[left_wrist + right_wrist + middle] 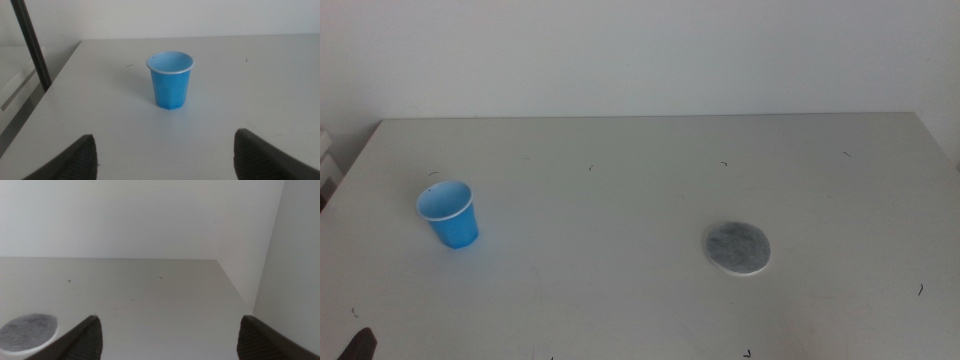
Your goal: Place an empty cup on a cup mat.
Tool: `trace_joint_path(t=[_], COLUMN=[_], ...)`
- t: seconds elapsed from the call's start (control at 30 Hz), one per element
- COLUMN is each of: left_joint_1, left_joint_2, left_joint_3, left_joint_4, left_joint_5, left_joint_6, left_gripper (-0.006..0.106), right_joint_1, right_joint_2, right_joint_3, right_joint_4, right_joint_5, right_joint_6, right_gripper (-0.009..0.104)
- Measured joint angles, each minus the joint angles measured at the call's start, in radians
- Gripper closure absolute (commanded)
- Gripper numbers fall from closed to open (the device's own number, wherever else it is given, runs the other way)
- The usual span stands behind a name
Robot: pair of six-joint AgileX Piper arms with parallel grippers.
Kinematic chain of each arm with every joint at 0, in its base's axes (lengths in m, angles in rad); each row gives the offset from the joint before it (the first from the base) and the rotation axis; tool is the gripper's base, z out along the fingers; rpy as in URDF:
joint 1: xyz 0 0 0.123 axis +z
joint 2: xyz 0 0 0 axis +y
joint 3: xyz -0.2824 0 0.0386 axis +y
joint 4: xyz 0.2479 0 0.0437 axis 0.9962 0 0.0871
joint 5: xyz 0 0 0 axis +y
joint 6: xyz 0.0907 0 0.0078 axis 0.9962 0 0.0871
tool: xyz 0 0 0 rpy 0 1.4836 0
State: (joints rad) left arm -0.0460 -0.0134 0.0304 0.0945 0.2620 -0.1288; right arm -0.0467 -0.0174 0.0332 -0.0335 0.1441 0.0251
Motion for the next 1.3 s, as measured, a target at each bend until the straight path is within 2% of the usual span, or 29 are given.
trace_joint_path(t=[0.37,0.57,0.9,1.3], left_joint_1=[0.022,0.022,0.022,0.022], left_joint_2=[0.002,0.130,0.508,0.941], left_joint_3=[0.000,-0.110,-0.465,-1.064], left_joint_4=[0.000,0.000,-0.001,-0.005], left_joint_5=[-0.001,-0.001,0.032,0.453], left_joint_6=[0.000,0.000,-0.014,-0.020], left_gripper=[-0.005,-0.005,-0.005,-0.005], right_joint_1=[0.000,0.000,0.000,0.000], right_joint_2=[0.000,0.000,0.000,0.000], right_joint_3=[0.000,0.000,0.000,0.000], right_joint_4=[0.000,0.000,0.000,0.000], right_joint_5=[0.000,0.000,0.000,0.000], right_joint_6=[0.000,0.000,0.000,0.000], right_gripper=[0.001,0.001,0.001,0.001])
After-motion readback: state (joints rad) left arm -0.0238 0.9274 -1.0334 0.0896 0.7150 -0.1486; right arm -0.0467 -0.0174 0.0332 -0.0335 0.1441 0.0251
